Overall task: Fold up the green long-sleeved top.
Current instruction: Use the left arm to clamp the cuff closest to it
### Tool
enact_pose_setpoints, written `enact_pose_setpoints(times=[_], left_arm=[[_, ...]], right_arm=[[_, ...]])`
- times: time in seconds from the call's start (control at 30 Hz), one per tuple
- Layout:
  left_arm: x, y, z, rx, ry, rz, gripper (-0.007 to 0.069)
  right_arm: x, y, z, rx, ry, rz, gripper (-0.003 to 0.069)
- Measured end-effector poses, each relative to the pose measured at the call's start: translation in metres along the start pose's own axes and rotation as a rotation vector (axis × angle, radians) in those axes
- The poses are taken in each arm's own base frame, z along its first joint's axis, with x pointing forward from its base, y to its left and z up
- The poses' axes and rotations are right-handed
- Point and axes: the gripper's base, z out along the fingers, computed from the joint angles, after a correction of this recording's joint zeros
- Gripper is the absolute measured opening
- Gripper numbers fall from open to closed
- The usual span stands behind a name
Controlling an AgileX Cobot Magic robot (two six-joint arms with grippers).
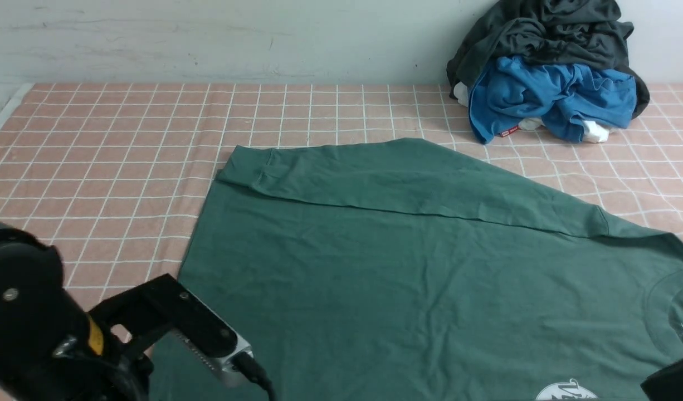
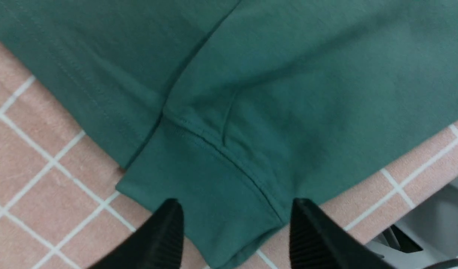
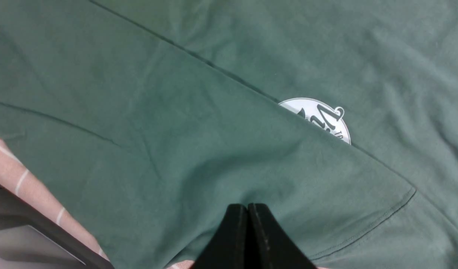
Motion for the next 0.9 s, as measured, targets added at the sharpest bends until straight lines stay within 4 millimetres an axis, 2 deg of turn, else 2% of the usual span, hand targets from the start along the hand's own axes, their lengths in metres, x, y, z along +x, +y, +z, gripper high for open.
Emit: enact_pose_setpoints(times=[0.07,0.1,0.13,0.2,0.43,0.53,0.67,0.83,0.87,0.9], left_arm=[[-0.008,0.004,0.012,-0.001,0.026,-0.001,0.0453],[-0.009,0.004,0.014,-0.002,0.028,0.000,0.0458],[-0.015,0.007,0.024,-0.006,0.042,0.006,0.0493],[-0.021,0.011,0.036,-0.010,0.054,0.013,0.0514],[-0.036,0.018,0.076,-0.002,0.125,0.010,0.0524],[-0.037,0.020,0.085,0.005,0.159,0.010,0.0513],[-0.039,0.020,0.086,0.001,0.163,0.015,0.0463],[-0.038,0.019,0.083,0.003,0.149,0.010,0.0256],[-0.038,0.019,0.082,0.004,0.149,0.009,0.0238],[-0.038,0.018,0.078,0.003,0.137,0.009,0.0167]], right_arm=[[0.002,0.000,0.002,-0.001,0.009,0.000,-0.0015],[0.002,0.000,0.002,-0.001,0.010,0.001,-0.0015],[0.003,0.000,0.005,-0.006,0.019,0.001,-0.0015],[0.006,0.000,0.008,-0.014,0.032,0.006,-0.0015],[0.009,0.001,0.013,-0.027,0.041,0.013,-0.0015],[0.009,0.001,0.013,-0.028,0.041,0.012,-0.0015],[0.009,0.001,0.013,-0.028,0.039,0.011,-0.0015],[0.009,0.001,0.013,-0.027,0.037,0.011,-0.0015],[0.009,0.001,0.013,-0.027,0.037,0.011,-0.0015],[0.009,0.001,0.013,-0.027,0.037,0.011,-0.0015]])
